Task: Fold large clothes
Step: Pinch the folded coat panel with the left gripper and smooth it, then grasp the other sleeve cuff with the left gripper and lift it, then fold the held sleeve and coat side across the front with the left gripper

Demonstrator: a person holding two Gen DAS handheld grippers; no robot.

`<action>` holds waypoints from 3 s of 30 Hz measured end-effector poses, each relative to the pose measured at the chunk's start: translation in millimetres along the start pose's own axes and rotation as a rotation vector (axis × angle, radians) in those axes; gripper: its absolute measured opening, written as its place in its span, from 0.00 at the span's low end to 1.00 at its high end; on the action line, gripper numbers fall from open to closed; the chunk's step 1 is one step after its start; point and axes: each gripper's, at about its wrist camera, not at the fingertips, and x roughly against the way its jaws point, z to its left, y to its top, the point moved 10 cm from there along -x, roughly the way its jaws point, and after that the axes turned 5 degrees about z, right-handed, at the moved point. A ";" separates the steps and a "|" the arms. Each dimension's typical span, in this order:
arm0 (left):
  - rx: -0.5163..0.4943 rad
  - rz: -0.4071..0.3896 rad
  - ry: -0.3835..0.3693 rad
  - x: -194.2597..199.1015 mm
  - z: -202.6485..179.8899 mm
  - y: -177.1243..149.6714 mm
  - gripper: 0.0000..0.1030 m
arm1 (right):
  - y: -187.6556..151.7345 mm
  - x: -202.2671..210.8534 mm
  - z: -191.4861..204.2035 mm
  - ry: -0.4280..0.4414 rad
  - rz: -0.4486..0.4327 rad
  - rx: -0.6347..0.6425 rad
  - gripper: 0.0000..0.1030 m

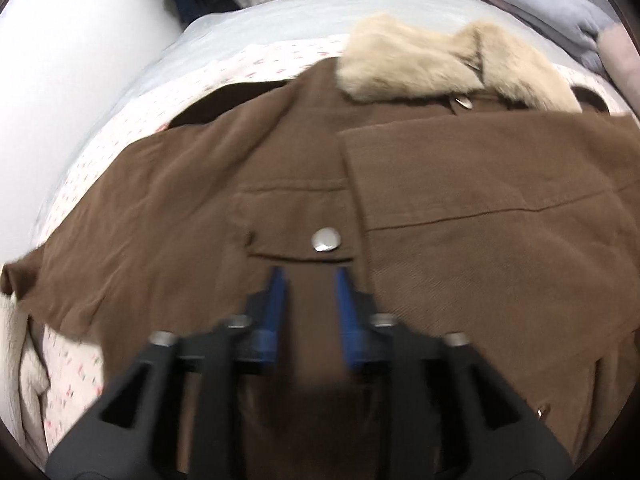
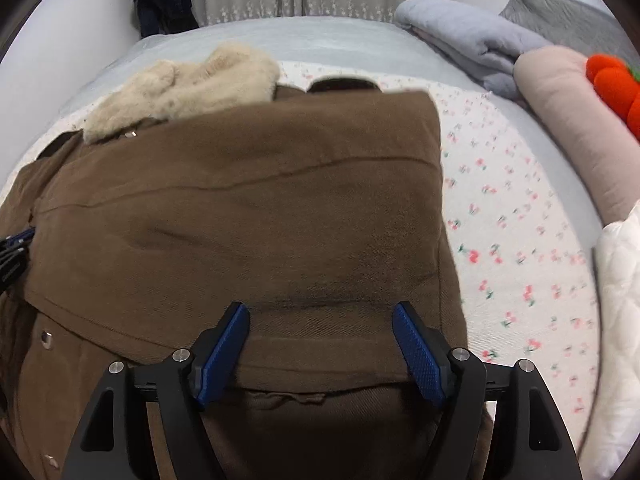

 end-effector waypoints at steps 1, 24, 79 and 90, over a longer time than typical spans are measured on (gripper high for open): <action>0.023 -0.001 -0.014 5.2 6.2 -0.9 0.59 | -0.3 3.4 2.3 0.009 0.001 0.001 0.74; 0.647 -0.033 0.020 38.1 238.2 -81.4 0.95 | -23.7 78.1 35.1 0.015 -0.036 0.029 0.84; -0.111 -0.178 -0.455 109.5 -49.0 -24.5 0.81 | -19.3 91.7 -13.7 0.077 -0.074 -0.086 0.84; 0.417 -0.043 -0.520 44.1 37.5 -4.6 0.56 | -18.1 99.8 -4.6 0.096 -0.095 -0.075 0.84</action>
